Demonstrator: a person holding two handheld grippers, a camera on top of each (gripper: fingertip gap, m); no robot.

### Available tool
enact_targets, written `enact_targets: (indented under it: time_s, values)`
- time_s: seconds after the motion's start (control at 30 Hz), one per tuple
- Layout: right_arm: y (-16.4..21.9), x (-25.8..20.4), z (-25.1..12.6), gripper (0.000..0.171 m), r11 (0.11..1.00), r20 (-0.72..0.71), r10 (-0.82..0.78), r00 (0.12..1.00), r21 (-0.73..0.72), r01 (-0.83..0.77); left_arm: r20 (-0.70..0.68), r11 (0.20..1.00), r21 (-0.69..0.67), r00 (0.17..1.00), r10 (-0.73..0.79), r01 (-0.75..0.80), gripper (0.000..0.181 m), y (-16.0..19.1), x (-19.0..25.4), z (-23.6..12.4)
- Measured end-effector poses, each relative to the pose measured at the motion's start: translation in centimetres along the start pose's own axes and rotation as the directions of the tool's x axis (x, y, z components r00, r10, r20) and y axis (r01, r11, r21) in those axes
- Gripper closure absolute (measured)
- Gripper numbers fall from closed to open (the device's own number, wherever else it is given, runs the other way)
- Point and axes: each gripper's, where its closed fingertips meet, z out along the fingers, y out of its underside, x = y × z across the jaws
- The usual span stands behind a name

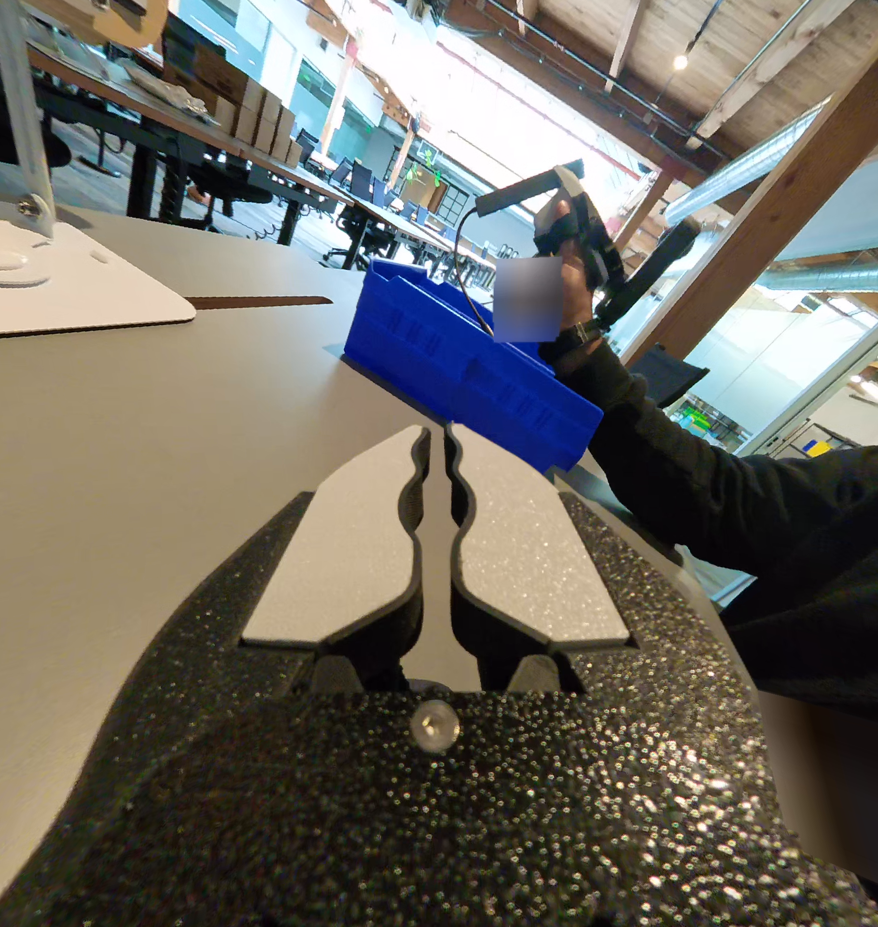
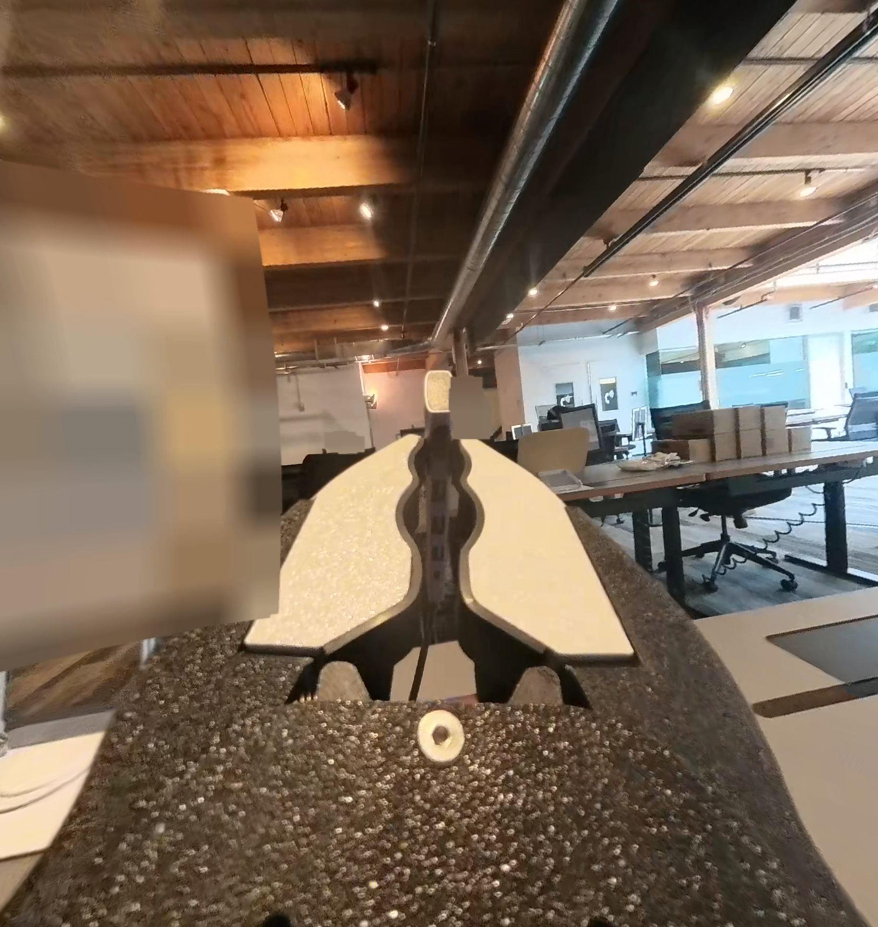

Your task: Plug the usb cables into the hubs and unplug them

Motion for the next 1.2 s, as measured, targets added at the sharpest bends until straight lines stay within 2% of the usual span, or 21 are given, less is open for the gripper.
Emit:
enact_targets:
  time_s: [0.2, 0.37, 0.6, 0.87, 1.1, 1.2]
  values:
    - [3.7, -1.4, 0.3, 0.161, 0.986, 0.048, -0.098, 0.994, -0.129, 0.103, -0.004, 1.000, -0.019, 1.000, 0.014, -0.014, 0.177, 0.3, 0.2, 0.1]
    - [7.1, -2.7, 0.5, 0.161, 0.919, 0.132, -0.215, 0.968, -0.308, 0.246, -0.002, 1.000, -0.024, 1.000, 0.017, -0.017, 0.178, 0.3, 0.2, 0.2]
    - [13.4, -4.1, -0.9, 0.161, 0.680, 0.336, -0.325, 0.884, -0.567, 0.465, 0.003, 0.999, -0.034, 1.000, 0.028, -0.028, 0.178, 0.5, 0.3, 0.2]
    - [17.3, -4.7, -3.4, 0.160, 0.361, 0.538, -0.405, 0.739, -0.648, 0.670, 0.006, 0.999, -0.037, 1.000, 0.030, -0.030, 0.178, 0.5, 0.3, 0.3]
    - [19.3, -5.5, -5.8, 0.161, 0.190, 0.640, -0.340, 0.689, -0.671, 0.717, 0.013, 0.998, -0.044, 0.999, 0.035, -0.035, 0.178, 0.6, 0.2, 0.2]
    - [19.5, -5.8, -6.2, 0.160, 0.175, 0.650, -0.324, 0.688, -0.673, 0.719, 0.016, 0.998, -0.045, 0.999, 0.036, -0.035, 0.178, 0.6, 0.1, 0.2]
